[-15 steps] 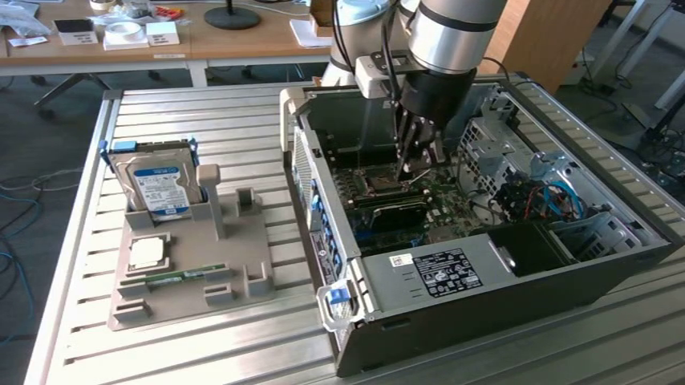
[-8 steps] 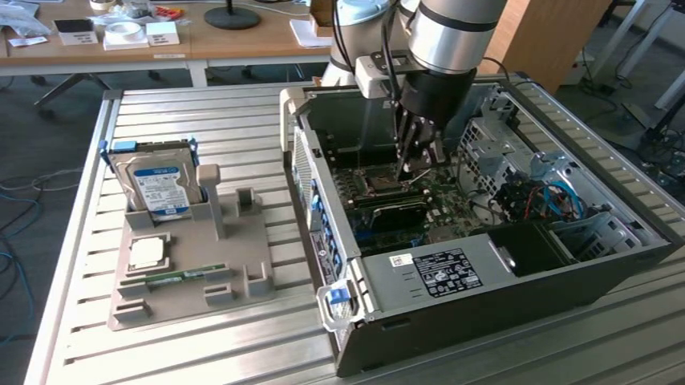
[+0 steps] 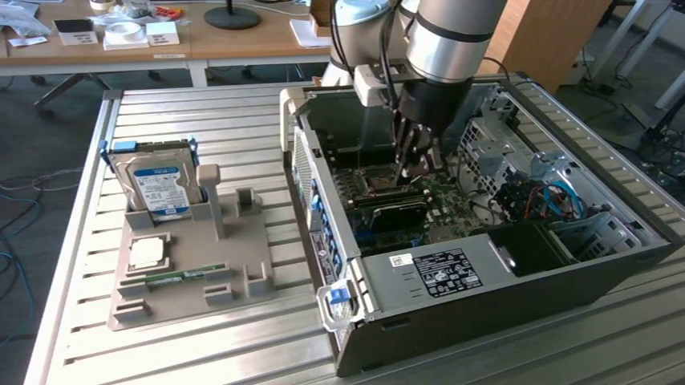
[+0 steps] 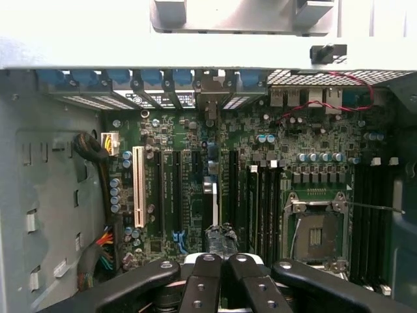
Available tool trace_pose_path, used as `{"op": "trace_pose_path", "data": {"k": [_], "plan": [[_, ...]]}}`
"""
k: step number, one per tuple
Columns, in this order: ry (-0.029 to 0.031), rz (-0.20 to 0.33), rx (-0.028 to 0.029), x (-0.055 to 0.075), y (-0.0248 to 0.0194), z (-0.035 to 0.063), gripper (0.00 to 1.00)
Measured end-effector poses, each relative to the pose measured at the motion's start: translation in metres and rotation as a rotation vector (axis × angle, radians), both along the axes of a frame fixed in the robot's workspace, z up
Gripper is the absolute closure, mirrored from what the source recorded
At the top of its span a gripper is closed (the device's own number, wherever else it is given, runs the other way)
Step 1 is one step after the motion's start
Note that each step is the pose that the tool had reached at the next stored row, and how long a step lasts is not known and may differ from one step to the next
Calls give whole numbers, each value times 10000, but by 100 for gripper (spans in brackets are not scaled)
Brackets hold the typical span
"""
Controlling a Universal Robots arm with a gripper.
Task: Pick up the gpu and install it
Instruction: 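Press down on the gpu until it lock into place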
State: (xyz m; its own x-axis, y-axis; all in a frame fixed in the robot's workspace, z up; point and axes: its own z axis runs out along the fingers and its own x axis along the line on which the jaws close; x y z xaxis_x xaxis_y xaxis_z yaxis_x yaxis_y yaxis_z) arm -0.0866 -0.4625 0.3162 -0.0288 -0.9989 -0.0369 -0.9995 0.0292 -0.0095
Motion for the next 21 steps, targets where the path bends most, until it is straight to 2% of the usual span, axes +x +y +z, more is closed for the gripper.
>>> {"op": "trace_pose_path", "data": {"k": [8, 14, 21], "plan": [[0, 2, 0, -14, 14, -115, 89], [-1, -1, 3, -16, 76, -176, 89], [1, 0, 0, -19, 90, -296, 89]]}}
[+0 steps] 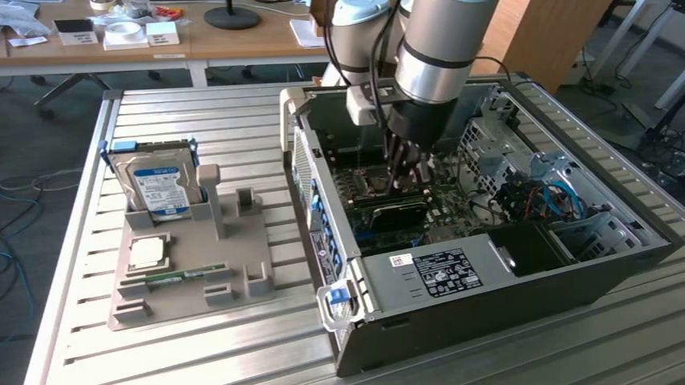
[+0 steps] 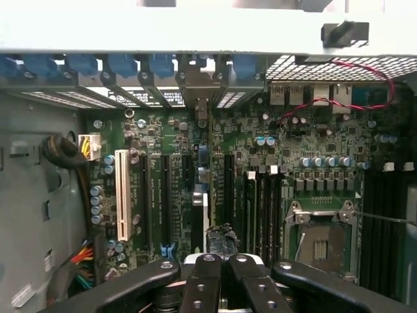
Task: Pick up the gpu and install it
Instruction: 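Press down on the gpu until it lock into place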
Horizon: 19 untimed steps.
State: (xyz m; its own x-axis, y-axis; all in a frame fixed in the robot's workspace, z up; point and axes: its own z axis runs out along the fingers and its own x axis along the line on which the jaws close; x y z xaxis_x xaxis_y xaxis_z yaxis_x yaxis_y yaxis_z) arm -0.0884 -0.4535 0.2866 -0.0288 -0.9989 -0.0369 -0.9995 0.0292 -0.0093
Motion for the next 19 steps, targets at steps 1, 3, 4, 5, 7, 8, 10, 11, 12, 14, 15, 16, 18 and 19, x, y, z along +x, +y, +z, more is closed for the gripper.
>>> {"op": "trace_pose_path", "data": {"k": [1, 3, 4, 5, 7, 8, 10, 11, 12, 14, 15, 16, 18, 19], "plan": [[1, 0, -2, 0, 0, -10, 89], [3, 0, -8, 0, 0, -30, 89], [4, 0, -11, 0, 0, -41, 89], [5, -1, -13, -1, 0, -48, 89], [6, 0, -17, -1, 0, -48, 89], [7, 0, -17, -1, 0, -48, 89], [6, -1, -15, -5, -3, -50, 89], [5, -3, -15, -11, -3, -53, 89], [4, -3, -15, -16, -3, -60, 89], [6, 0, -16, -22, -3, -84, 89], [6, 1, -16, -22, -3, -97, 89], [7, 1, -16, -22, -3, -107, 89], [7, 0, -16, -23, -3, -122, 89], [8, 0, -19, -23, -3, -123, 89]]}}
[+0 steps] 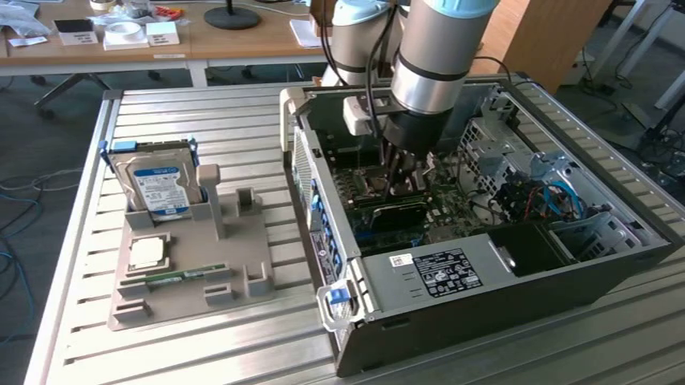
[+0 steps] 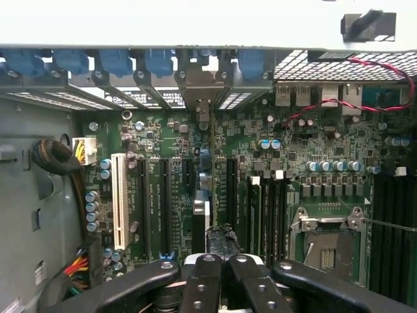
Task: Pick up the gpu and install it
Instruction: 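Press down on the gpu until it lock into place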
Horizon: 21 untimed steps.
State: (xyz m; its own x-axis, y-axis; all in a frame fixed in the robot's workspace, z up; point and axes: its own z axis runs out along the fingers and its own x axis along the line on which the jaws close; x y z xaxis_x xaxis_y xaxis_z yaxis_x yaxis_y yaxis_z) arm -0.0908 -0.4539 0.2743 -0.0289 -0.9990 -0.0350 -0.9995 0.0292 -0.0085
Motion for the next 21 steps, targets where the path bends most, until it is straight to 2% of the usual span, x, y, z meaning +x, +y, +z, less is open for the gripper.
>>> {"op": "trace_pose_path", "data": {"k": [4, 21], "plan": [[-1, 0, 3, 0, 0, -34, 89], [-1, 0, 3, 21, 0, -68, 89]]}}
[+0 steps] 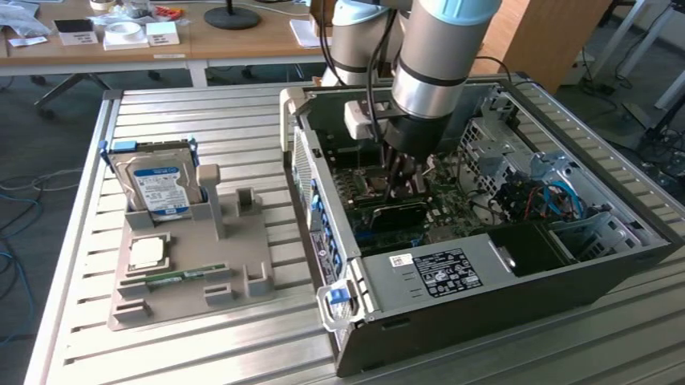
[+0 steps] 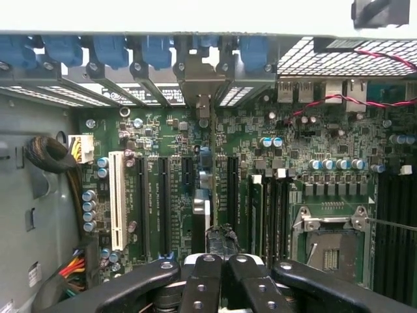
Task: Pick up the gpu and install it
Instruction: 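Press down on the gpu until it lock into place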
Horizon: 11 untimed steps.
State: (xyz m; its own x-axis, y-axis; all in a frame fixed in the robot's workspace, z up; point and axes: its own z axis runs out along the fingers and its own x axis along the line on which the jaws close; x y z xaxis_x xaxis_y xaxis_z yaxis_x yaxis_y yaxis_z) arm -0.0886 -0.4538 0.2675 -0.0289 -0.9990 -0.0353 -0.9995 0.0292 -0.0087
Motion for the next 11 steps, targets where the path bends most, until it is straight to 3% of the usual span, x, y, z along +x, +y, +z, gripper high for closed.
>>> {"op": "trace_pose_path", "data": {"k": [11], "plan": [[2, 0, -3, 0, 0, -23, 89]]}}
